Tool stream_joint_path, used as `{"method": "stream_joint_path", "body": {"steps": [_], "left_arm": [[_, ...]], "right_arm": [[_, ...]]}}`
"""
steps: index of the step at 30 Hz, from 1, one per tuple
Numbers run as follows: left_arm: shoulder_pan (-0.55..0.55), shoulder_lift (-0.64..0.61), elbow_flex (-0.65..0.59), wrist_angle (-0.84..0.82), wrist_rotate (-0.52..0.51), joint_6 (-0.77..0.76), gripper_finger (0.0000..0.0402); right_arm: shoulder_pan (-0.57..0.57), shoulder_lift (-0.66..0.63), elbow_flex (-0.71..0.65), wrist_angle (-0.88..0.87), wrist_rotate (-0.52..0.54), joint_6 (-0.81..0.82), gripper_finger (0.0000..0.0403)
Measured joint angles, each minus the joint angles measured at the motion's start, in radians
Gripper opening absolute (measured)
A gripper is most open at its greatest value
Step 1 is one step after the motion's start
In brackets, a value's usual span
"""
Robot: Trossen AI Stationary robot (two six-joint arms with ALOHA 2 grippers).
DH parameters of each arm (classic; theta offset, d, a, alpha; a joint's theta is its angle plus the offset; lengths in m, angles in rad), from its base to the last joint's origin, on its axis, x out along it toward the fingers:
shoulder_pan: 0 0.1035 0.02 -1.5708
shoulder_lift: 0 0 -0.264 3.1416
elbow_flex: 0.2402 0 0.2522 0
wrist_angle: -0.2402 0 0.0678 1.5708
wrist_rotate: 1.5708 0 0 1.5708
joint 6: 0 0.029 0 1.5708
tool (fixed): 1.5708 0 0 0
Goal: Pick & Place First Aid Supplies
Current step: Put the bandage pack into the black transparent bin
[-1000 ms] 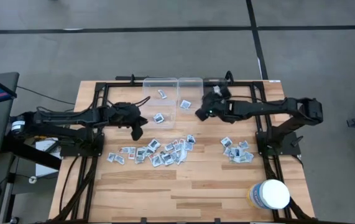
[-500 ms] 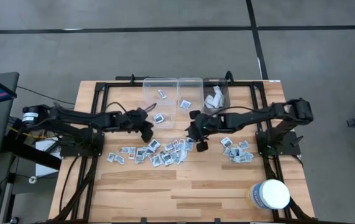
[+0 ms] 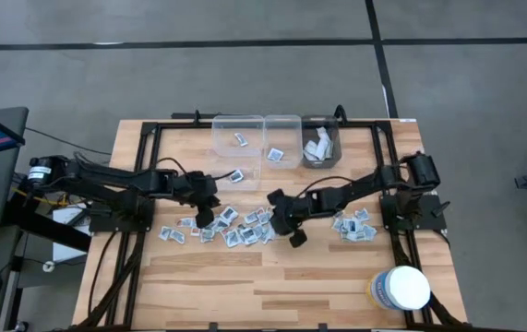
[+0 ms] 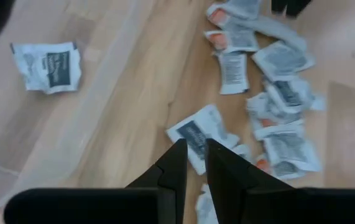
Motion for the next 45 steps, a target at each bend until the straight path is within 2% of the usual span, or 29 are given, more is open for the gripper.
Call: {"method": "stream_joint_path", "body": {"steps": [7, 15, 22, 26, 33, 41, 45], "left_arm": [[-0.017, -0.032, 0.0, -0.011, 0.018, 0.053, 0.0056], [0.006, -0.037, 0.0, -0.026, 0.063, 0.068, 0.0056], [0.009, -0.039, 0.0, -0.027, 0.066, 0.067, 0.0056], [0.009, -0.038, 0.0, -0.027, 0.066, 0.062, 0.0056], [0.009, -0.039, 0.0, -0.023, 0.066, 0.061, 0.0056], [0.009, -0.038, 0.0, -0.02, 0.066, 0.061, 0.0056], [0.009, -0.038, 0.0, -0.02, 0.066, 0.061, 0.0056]], "right_arm": [[0.015, 0.069, 0.078, -0.013, 0.001, -0.032, 0.0099], [0.001, 0.074, 0.091, -0.172, -0.001, -0.1, 0.0099], [0.004, 0.099, 0.094, -0.226, -0.066, -0.145, 0.0096], [0.007, 0.115, 0.093, -0.234, -0.089, -0.146, 0.0079], [0.008, 0.117, 0.091, -0.257, -0.114, -0.115, 0.0007], [0.009, 0.1, 0.107, -0.3, -0.135, -0.112, 0.0003], [0.009, 0.073, 0.138, -0.352, -0.106, -0.117, 0.0001]]}}
